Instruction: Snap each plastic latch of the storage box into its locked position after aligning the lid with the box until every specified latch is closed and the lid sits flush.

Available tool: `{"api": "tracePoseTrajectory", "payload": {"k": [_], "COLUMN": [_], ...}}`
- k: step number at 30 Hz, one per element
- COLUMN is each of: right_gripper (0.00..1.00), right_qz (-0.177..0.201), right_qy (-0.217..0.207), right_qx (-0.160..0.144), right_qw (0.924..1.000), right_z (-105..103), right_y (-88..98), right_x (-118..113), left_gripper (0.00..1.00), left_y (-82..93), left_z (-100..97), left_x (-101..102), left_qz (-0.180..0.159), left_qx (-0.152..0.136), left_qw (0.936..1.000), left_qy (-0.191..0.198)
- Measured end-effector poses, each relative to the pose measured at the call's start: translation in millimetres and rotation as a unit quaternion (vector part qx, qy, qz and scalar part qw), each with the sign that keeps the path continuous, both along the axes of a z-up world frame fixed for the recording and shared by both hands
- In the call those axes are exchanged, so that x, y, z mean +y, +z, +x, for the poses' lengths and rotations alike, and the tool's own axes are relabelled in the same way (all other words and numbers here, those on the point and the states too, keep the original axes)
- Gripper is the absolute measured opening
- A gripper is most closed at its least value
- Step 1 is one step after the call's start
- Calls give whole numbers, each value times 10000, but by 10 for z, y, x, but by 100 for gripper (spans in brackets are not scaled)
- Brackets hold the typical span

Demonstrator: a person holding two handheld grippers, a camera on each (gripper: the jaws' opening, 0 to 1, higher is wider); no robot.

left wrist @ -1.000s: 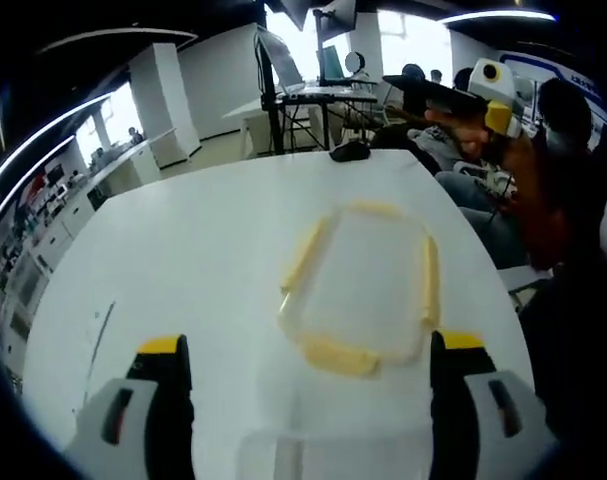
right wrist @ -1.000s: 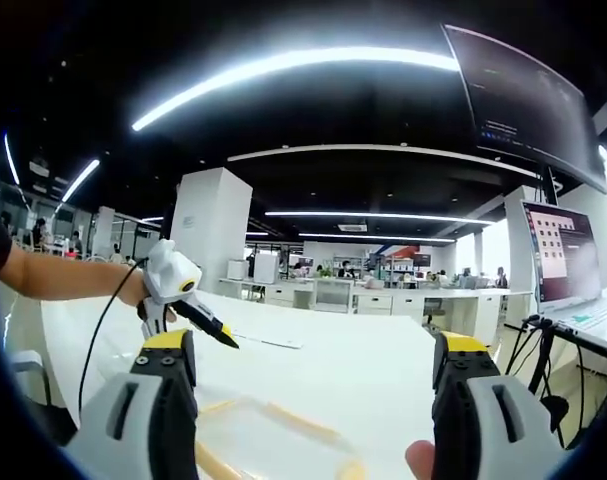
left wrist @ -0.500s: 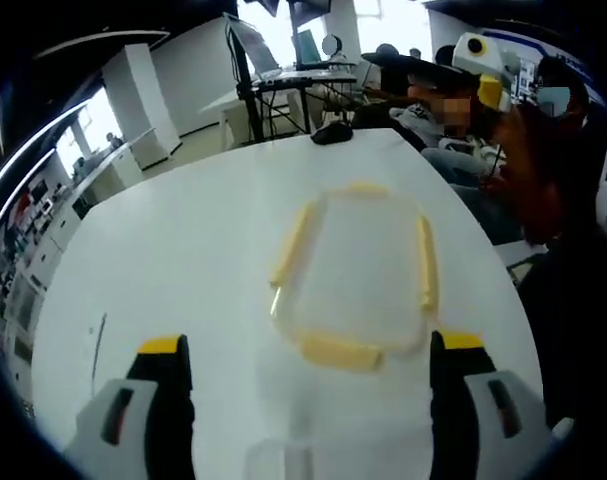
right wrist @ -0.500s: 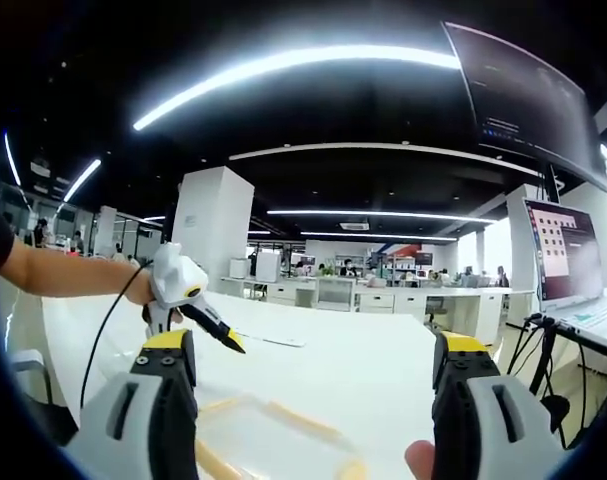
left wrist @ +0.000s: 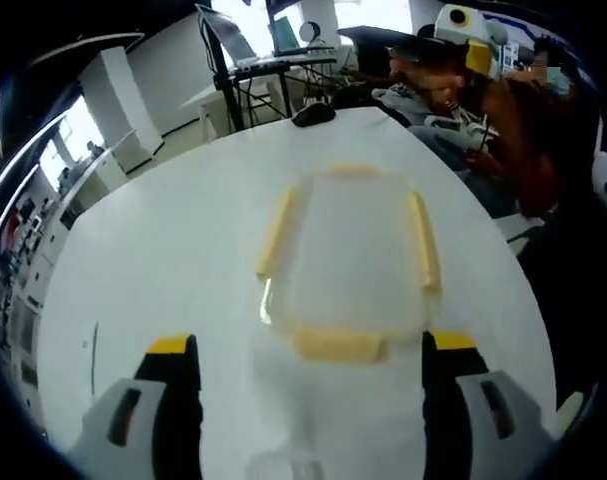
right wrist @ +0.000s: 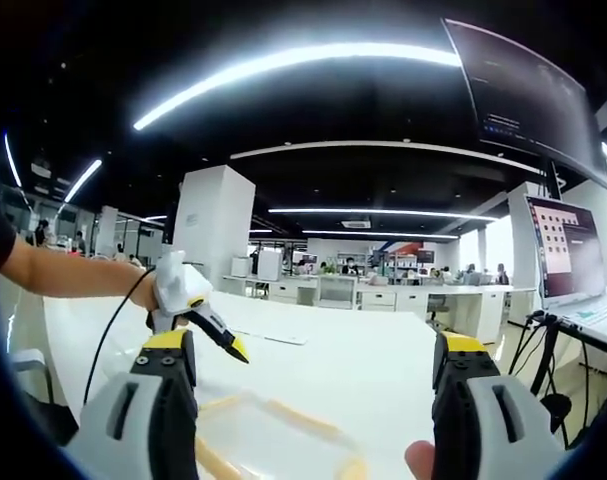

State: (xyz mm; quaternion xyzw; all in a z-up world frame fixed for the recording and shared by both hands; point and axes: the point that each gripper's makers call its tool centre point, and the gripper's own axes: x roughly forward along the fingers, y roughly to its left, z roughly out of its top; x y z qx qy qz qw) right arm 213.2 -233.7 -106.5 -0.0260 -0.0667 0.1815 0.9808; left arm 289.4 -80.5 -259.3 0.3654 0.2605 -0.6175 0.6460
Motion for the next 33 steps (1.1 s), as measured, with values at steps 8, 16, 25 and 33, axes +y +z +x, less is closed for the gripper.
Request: {"api": "tracePoseTrajectory", "payload": {"k": [8,16,25,33], "right_gripper": [100,100,100,99], "right_qz": [-12,-56,-82,-125], "right_qy": [16,58,59,79], "right_qx": [17,60,80,127], "right_qw": [10000,9999,9999,9998], "right_z": [-4,1,5,12], "right_y": [-9,-25,-26,-61], "right_x": [7,33,30,44], "left_gripper": [87,86,83,81], "left_y": [-43,-47,-89,-128], "left_z": [-21,-44,-46,-68], "left_x": [7,-8,11,-42], "left_qz": [135,277,598,664], "left_qx": [23,-4,25,81], "left_qw": [9999,9994,9978,9972], "left_qy": [-58,-198,-284,-323]}}
